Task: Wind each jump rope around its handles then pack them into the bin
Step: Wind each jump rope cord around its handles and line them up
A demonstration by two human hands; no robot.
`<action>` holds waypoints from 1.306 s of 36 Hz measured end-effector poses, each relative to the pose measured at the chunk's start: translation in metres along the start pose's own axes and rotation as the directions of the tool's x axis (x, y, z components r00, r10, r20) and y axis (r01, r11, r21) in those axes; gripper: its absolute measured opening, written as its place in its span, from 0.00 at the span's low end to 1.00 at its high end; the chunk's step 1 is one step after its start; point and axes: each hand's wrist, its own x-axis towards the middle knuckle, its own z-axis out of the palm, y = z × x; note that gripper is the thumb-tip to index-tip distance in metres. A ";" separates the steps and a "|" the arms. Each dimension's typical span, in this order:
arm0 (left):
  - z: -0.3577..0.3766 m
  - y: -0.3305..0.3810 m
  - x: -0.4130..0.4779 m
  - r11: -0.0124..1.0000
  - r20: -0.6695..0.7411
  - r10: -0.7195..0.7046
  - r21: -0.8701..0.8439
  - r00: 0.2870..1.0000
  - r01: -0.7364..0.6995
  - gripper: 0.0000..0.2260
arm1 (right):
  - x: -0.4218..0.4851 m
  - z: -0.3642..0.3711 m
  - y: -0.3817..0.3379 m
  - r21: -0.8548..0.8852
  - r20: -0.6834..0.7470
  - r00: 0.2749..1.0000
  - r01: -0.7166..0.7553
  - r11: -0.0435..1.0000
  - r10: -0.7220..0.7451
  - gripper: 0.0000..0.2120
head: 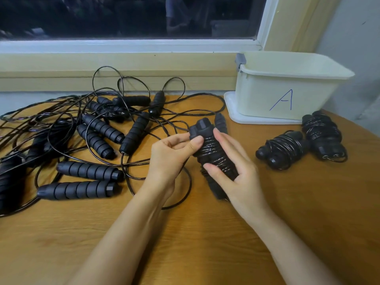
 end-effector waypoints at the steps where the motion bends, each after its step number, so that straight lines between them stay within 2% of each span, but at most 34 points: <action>1: 0.000 0.001 0.000 1.000 -0.004 -0.003 0.011 1.000 0.003 0.13 | 0.000 -0.001 0.000 0.042 -0.001 1.000 -0.020 0.999 0.020 0.29; 6: -0.003 0.005 0.002 0.996 -0.004 0.031 0.089 1.000 -0.030 0.11 | 0.002 -0.012 -0.006 0.377 0.060 0.984 -0.175 0.909 0.165 0.27; 10: -0.003 0.006 0.000 0.992 -0.010 0.044 0.121 0.999 -0.043 0.12 | 0.004 -0.015 -0.006 0.412 0.074 0.981 -0.196 0.890 0.182 0.26; 12: -0.001 0.006 -0.001 0.994 -0.031 0.038 0.104 0.999 -0.034 0.15 | 0.004 -0.013 -0.004 0.345 0.052 0.986 -0.165 0.924 0.157 0.25; 14: 0.002 0.006 -0.003 0.996 -0.061 0.033 0.082 0.998 -0.028 0.18 | 0.003 -0.010 -0.001 0.190 -0.020 0.995 -0.093 0.977 0.099 0.24; 16: 0.005 0.005 -0.003 0.997 -0.092 0.031 0.071 0.995 -0.025 0.16 | 0.002 -0.008 0.003 -0.015 -0.112 0.993 0.021 1.000 -0.022 0.22; 18: 0.007 0.004 -0.004 0.997 -0.121 0.031 0.071 0.992 -0.023 0.13 | 0.001 -0.007 0.005 -0.150 -0.151 0.982 0.088 0.985 -0.110 0.19; 21: 0.010 0.002 -0.006 0.996 -0.155 0.050 0.085 0.987 -0.037 0.14 | 0.000 -0.006 0.007 -0.339 -0.140 0.973 0.125 0.932 -0.182 0.19; 24: 0.013 0.002 -0.009 0.994 -0.183 0.067 0.101 0.981 -0.049 0.15 | 0.000 -0.002 0.005 -0.568 -0.096 0.966 0.143 0.810 -0.238 0.21; 26: 0.014 0.001 -0.010 0.995 -0.190 0.059 0.086 0.980 -0.043 0.12 | -0.001 0.002 0.002 -0.651 -0.057 0.972 0.137 0.747 -0.228 0.23; 30: 0.019 0.003 -0.014 1.000 -0.163 0.022 -0.006 0.986 -0.024 0.05 | -0.003 0.007 -0.001 -0.753 0.010 0.991 0.095 0.652 -0.133 0.34; 34: 0.020 0.000 -0.014 0.999 -0.102 0.044 0.009 0.994 -0.043 0.08 | -0.002 0.006 0.000 -0.828 0.014 0.997 0.052 0.559 -0.073 0.42; 36: 0.020 -0.002 -0.014 0.994 -0.042 0.074 0.084 0.996 -0.070 0.13 | -0.002 0.004 0.002 -0.816 0.005 0.998 0.037 0.576 -0.058 0.41; 41: 0.017 -0.003 -0.013 0.950 0.105 0.140 0.266 0.985 -0.164 0.19 | -0.002 -0.005 0.004 -0.742 -0.044 0.996 0.020 0.670 -0.079 0.36; 43: 0.016 -0.004 -0.012 0.934 0.114 0.166 0.301 0.979 -0.194 0.20 | -0.002 -0.006 0.006 -0.702 -0.058 0.996 0.007 0.713 -0.067 0.36; 47: 0.015 -0.003 -0.013 0.944 0.033 0.195 0.266 0.980 -0.197 0.18 | -0.003 -0.004 0.007 -0.624 -0.043 0.998 0.012 0.782 -0.049 0.39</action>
